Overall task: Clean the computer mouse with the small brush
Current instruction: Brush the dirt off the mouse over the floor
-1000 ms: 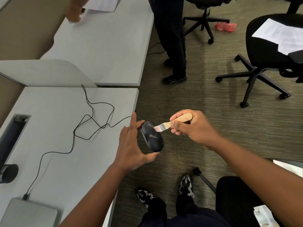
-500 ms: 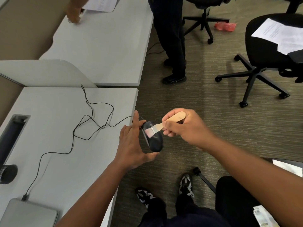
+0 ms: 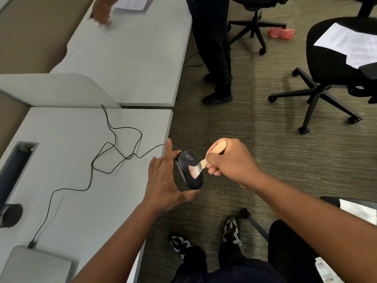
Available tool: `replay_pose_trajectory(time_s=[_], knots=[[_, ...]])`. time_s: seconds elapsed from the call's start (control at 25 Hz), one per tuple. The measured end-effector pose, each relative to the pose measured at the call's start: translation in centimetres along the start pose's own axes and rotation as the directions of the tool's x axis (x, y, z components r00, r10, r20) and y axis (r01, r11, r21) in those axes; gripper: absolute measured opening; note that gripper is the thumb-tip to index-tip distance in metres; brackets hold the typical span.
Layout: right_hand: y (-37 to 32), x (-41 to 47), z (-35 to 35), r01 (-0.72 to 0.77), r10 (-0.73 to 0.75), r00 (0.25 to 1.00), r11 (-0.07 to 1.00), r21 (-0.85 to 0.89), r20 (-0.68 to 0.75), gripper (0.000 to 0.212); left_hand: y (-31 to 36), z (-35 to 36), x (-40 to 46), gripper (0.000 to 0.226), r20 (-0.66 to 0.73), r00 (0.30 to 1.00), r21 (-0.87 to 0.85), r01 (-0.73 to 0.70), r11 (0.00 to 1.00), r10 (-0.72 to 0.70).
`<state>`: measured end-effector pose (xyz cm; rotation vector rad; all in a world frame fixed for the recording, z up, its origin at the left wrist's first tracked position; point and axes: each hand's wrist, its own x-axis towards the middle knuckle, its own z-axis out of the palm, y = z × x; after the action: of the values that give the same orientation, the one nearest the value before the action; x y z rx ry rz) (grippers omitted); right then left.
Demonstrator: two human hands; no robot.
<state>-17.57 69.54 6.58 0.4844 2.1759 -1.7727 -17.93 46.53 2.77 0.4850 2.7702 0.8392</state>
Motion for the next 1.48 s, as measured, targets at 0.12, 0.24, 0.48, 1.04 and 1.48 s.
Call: replay_pose_trajectory(time_s=[0.12,0.24,0.48,1.04,1.48], knots=[[-0.4,0.0,-0.7,0.099,-0.093,0.995,0.97,-0.223,0.037,0.015,-0.8,0.1,0.0,0.137,0.04,0.999,0.012,0.005,1.0,-0.005],[-0.2,0.2,-1.4,0.186,-0.167,0.982,0.89,-0.416,0.083,0.02,-0.7,0.1,0.1,0.141,0.047,0.999,0.02,0.0,1.0,-0.001],[1.1,0.6,-2.1,0.249,-0.227,0.969,0.875,-0.416,0.101,0.01,-1.1,-0.1,-0.1,0.14,0.038,0.999,0.008,-0.002,1.0,0.002],[2.5,2.0,-2.9,-0.191,0.095,0.975,0.824,0.533,0.203,0.02,-1.1,0.2,-0.3,0.146,0.081,0.997,-0.295,0.041,0.955,-0.018],[3.4,2.8,-4.1,0.075,-0.115,0.965,0.983,0.169,0.236,0.012,-0.4,-0.1,-0.9,0.136,0.11,0.994,-0.323,0.015,0.946,0.022]])
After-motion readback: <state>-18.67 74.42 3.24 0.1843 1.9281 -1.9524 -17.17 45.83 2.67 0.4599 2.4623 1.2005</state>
